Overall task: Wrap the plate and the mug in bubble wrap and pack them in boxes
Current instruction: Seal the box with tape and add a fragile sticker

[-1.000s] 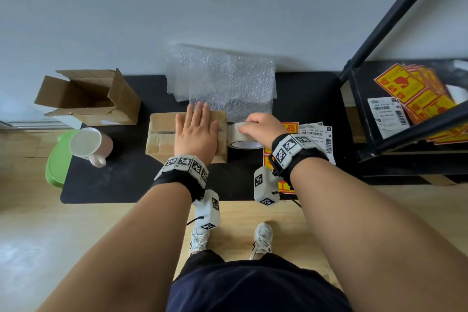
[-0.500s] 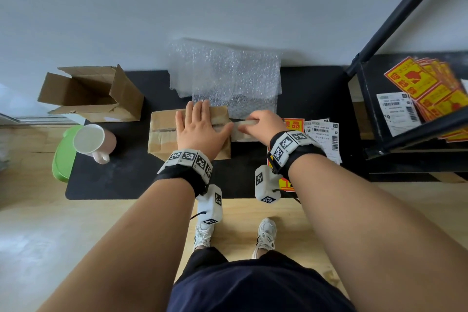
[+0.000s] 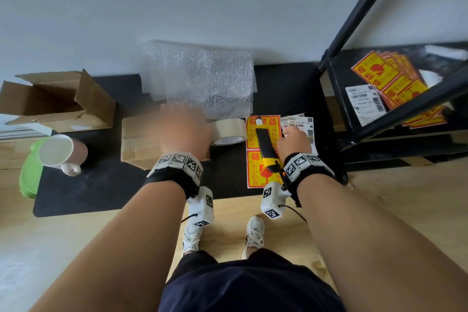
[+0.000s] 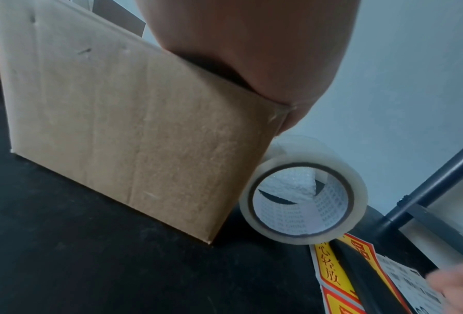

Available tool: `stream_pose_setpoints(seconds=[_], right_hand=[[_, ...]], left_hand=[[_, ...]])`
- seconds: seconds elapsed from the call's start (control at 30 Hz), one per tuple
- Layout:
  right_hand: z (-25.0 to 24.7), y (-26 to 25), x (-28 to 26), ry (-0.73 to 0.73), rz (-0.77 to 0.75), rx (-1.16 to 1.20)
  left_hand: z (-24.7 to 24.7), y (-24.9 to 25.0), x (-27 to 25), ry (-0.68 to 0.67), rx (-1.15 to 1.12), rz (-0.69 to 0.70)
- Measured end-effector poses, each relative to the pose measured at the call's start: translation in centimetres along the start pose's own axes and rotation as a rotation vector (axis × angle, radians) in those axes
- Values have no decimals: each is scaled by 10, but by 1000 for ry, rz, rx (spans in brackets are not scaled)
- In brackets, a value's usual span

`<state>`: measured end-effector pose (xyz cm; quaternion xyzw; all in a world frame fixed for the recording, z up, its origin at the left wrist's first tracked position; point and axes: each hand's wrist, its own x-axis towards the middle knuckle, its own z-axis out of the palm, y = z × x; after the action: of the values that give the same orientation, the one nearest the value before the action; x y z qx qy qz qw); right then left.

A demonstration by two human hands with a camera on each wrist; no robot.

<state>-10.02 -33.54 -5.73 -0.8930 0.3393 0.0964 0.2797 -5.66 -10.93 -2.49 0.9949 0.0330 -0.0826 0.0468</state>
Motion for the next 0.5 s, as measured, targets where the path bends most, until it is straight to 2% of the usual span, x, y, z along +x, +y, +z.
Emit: stream_pose_setpoints(seconds=[0.27,0.4,0.5], right_hand=[[18,6,-2,-114,-44,-112],[27,4,-7,-235,-91,-178],[29,0,-8,-230,-108,-267]], left_hand=[[2,3,0,10,24,-13],[2,4,-1,9,25,-18],[1,3,-1,3,17,-22]])
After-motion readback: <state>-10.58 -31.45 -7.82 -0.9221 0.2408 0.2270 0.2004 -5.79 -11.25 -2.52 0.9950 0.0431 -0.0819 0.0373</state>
